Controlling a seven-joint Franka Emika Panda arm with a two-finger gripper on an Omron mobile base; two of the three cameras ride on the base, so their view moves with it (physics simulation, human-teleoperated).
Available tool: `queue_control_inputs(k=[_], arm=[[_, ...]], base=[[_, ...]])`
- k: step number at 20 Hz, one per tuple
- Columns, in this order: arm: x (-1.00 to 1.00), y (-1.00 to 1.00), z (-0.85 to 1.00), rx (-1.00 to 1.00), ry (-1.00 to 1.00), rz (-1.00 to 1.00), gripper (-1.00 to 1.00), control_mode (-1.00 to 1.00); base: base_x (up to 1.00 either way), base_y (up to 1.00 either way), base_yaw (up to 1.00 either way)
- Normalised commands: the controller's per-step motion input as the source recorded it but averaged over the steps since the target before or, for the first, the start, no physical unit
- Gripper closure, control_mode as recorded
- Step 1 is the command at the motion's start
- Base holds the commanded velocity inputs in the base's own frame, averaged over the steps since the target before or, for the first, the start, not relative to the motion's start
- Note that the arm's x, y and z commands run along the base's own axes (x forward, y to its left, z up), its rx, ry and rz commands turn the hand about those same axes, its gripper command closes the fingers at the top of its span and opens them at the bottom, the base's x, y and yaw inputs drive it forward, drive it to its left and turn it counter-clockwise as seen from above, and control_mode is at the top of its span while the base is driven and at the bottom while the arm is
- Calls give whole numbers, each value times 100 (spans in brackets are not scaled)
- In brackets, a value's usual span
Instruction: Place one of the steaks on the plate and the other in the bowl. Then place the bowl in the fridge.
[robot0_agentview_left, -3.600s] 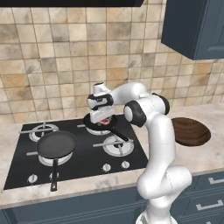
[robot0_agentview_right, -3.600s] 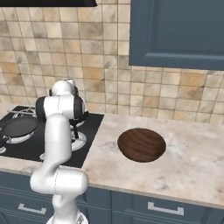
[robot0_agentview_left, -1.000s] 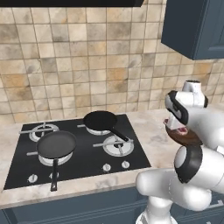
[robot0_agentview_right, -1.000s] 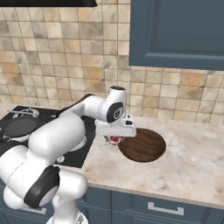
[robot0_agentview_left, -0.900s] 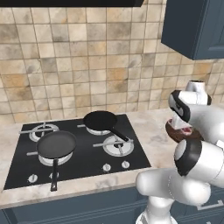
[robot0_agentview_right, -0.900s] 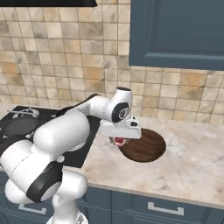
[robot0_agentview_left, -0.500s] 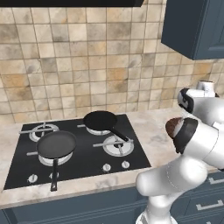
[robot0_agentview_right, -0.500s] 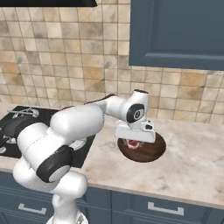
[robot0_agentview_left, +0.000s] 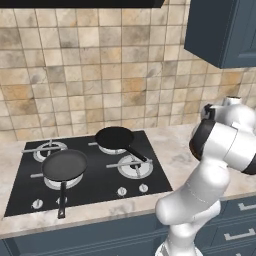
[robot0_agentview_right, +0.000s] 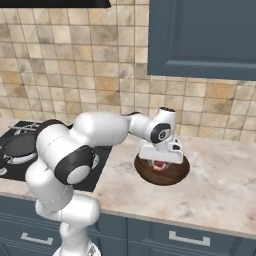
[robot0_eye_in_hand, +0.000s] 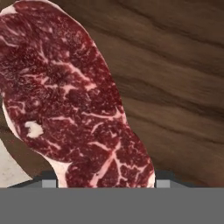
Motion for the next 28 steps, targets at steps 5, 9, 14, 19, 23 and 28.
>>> queue_control_inputs(k=[5, 9, 14, 19, 23, 28], arm=[[1, 0, -30, -1, 7, 0, 100, -100], [0, 0, -19, 0, 0, 0, 100, -100], [2, 0, -21, 0, 0, 0, 100, -100], [0, 0, -15, 0, 0, 0, -100, -100], [4, 0, -3, 0, 0, 0, -100, -100], [15, 0, 0, 0, 0, 0, -100, -100]], base=[[0, 0, 0], [0, 0, 0], [0, 0, 0], [0, 0, 0], [0, 0, 0], [0, 0, 0]])
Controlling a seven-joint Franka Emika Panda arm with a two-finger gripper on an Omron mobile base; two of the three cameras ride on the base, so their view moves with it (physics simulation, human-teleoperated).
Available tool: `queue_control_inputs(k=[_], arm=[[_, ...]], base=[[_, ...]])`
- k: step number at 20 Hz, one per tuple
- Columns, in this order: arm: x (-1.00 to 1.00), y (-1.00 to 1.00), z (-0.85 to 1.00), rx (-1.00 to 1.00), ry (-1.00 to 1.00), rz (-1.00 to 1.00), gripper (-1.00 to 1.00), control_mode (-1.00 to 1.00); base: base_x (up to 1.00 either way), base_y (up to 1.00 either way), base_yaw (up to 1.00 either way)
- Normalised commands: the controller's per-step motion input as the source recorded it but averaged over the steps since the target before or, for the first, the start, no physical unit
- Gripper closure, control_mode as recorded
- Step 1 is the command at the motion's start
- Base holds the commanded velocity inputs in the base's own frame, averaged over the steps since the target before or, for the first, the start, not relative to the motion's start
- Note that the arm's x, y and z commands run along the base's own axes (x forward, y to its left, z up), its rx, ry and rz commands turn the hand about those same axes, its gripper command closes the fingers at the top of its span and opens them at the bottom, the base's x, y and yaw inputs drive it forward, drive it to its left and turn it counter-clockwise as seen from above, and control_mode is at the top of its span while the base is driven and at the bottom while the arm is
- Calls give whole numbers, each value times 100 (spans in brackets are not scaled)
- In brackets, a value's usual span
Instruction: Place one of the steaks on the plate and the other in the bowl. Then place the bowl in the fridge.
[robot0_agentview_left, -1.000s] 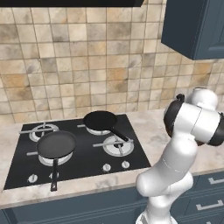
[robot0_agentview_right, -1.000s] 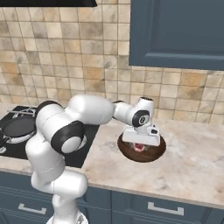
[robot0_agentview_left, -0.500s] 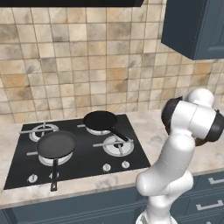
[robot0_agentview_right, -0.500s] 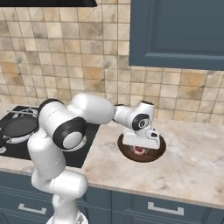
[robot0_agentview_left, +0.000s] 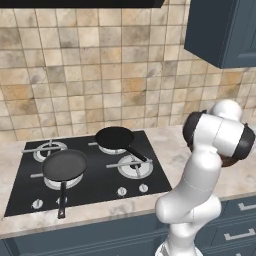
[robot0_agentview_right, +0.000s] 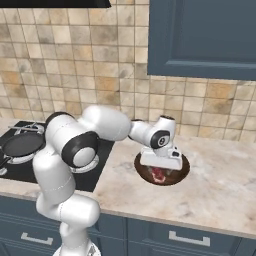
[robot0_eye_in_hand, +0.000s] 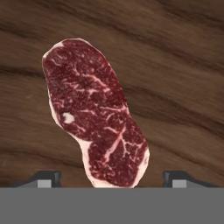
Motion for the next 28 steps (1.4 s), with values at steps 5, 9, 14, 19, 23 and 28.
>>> queue_control_inputs(k=[5, 9, 14, 19, 23, 28], arm=[[4, 0, 2, 0, 0, 0, -100, -100], [-35, 0, 29, 0, 0, -7, -100, -100], [-47, 5, 45, 0, 0, -16, -100, -100], [-62, 65, 16, -4, 0, -22, -100, -100], [-52, 100, 26, -15, 0, -12, -100, -100], [-80, 100, 24, -5, -4, 0, -100, -100]], base=[[0, 0, 0], [0, 0, 0], [0, 0, 0], [0, 0, 0], [0, 0, 0], [0, 0, 0]])
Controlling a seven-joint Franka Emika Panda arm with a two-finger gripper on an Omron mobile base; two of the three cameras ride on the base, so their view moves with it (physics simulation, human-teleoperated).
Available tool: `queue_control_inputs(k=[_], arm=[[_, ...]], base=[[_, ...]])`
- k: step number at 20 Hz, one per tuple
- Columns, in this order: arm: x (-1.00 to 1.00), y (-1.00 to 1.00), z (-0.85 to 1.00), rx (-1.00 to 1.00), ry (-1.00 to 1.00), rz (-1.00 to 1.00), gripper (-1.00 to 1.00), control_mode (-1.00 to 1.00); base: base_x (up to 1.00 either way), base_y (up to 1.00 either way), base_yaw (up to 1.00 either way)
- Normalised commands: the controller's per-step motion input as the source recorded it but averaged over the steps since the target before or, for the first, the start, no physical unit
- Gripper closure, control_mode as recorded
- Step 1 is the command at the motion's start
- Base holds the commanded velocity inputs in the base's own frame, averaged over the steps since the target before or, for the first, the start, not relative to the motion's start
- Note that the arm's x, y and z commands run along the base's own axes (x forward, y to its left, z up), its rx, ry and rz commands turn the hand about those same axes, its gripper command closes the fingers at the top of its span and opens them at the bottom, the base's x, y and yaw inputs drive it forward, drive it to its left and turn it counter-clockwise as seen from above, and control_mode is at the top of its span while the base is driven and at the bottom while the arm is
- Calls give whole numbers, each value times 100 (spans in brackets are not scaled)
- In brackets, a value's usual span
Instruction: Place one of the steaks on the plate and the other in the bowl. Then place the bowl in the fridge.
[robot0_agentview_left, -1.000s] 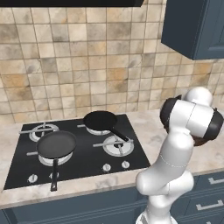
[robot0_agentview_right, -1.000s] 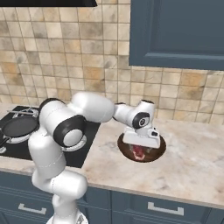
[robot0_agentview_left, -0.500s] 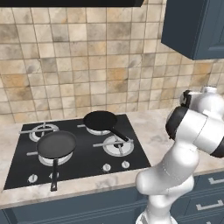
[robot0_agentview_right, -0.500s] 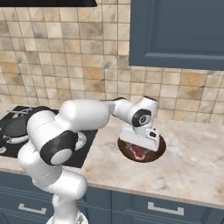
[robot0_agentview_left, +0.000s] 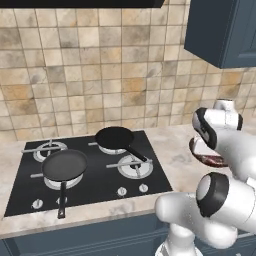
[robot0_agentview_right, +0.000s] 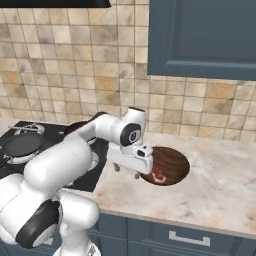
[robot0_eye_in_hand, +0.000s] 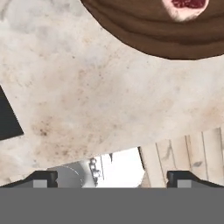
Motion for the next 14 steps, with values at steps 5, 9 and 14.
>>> queue_control_inputs(k=[5, 9, 14], arm=[[-49, 100, 56, -6, 1, 20, -100, -100], [-4, 100, 32, -11, 11, 26, -100, -100], [-11, 79, -1, -1, 0, 4, -100, -100]], base=[[0, 0, 0], [0, 0, 0], [0, 0, 0]])
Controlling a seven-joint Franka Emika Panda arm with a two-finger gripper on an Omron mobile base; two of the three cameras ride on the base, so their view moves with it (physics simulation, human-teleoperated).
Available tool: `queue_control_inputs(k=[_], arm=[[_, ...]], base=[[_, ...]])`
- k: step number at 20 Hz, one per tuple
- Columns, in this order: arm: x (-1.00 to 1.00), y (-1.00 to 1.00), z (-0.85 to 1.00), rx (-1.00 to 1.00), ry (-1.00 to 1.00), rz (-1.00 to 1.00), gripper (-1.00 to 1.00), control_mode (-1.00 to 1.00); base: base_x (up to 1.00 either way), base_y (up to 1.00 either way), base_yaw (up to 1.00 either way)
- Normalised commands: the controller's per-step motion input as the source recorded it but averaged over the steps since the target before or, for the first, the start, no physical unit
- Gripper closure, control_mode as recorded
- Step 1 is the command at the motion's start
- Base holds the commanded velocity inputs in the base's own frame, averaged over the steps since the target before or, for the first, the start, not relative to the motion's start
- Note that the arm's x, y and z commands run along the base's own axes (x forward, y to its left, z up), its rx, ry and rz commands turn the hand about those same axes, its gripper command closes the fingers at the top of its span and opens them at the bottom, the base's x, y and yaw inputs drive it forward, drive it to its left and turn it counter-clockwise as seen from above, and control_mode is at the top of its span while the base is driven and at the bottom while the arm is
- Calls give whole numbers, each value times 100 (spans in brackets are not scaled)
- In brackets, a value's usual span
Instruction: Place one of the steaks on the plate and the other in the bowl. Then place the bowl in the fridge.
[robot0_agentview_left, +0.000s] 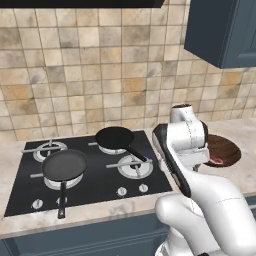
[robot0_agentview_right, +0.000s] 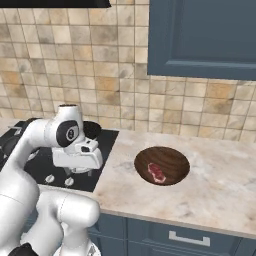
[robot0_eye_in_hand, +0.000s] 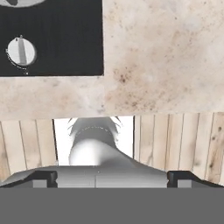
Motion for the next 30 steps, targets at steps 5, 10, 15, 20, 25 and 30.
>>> queue_control_inputs(k=[5, 10, 15, 20, 25, 30], arm=[[0, 2, 0, 0, -6, 6, -100, -100], [0, 0, 0, 0, 0, 0, -100, 100], [0, 0, 0, 0, 0, 0, -100, 100], [0, 0, 0, 0, 0, 0, -100, 100], [0, 0, 0, 0, 0, 0, -100, 100], [0, 0, 0, 0, 0, 0, -100, 100]], base=[[0, 0, 0], [-46, -2, -64], [-8, -45, -82], [0, -64, -82], [0, -71, -81], [2, -73, -80]])
